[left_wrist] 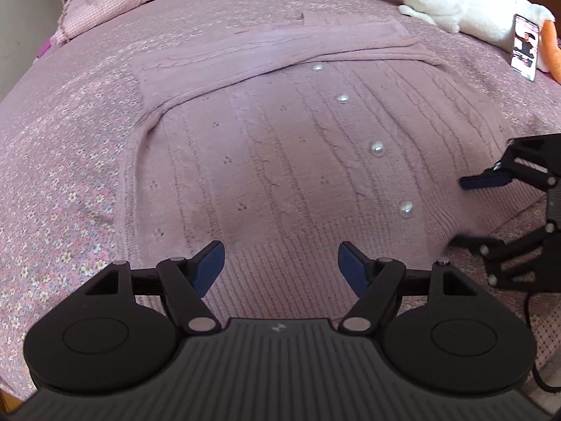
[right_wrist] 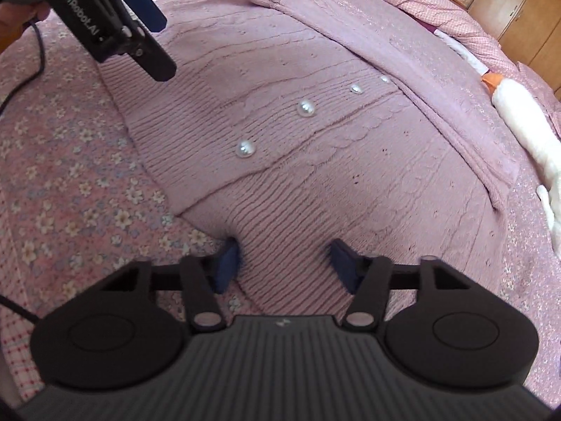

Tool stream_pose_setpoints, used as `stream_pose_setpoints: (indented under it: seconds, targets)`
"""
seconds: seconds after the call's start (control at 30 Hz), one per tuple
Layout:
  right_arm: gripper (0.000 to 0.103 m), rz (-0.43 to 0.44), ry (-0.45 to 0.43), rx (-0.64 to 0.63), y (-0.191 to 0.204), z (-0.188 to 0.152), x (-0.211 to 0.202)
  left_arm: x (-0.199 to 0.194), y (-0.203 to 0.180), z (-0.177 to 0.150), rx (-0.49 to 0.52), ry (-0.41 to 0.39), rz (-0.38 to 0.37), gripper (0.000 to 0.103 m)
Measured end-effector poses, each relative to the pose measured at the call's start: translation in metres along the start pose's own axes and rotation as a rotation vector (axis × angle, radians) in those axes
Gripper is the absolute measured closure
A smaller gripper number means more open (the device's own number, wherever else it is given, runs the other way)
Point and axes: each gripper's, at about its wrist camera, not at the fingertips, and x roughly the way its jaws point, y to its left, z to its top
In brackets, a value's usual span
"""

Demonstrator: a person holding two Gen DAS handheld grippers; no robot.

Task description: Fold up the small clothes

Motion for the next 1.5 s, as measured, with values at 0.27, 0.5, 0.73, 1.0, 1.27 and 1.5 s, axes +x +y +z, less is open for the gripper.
stream_pose_setpoints:
  seconds: [0.27,0.5,0.73,1.0,1.27,1.5]
  targets:
    - [0.091,-0.011,-0.06,0.082,-0.014,0.004,-0.012,0.002,-0.016,-0.002,0.08,0.01,-0.043,0.025]
    - [0.091,-0.012,-0.151,0.236,-0.041,0.013,-0.024,0.009,-0.038,-0.015,0.236,0.038,-0.032,0.025]
    - [0.091,-0.014,-0.19,0.284,-0.052,0.021,-0.028,0.033,-0.041,-0.021,0.304,0.075,0.112,0.025]
    - [0.089,0.018,-0.15,0.296,-0.046,0.008,-0.019,0.029,-0.013,-0.01,0.192,-0.005,0.144,0.052]
    - [0.055,0.009,-0.054,0.258,-0.031,-0.006,-0.008,0.024,-0.005,-0.002,0.125,-0.031,0.107,0.078]
    - [0.055,-0.045,0.018,0.194,-0.025,-0.011,0.002,0.028,0.004,0.003,0.074,-0.03,0.072,0.077]
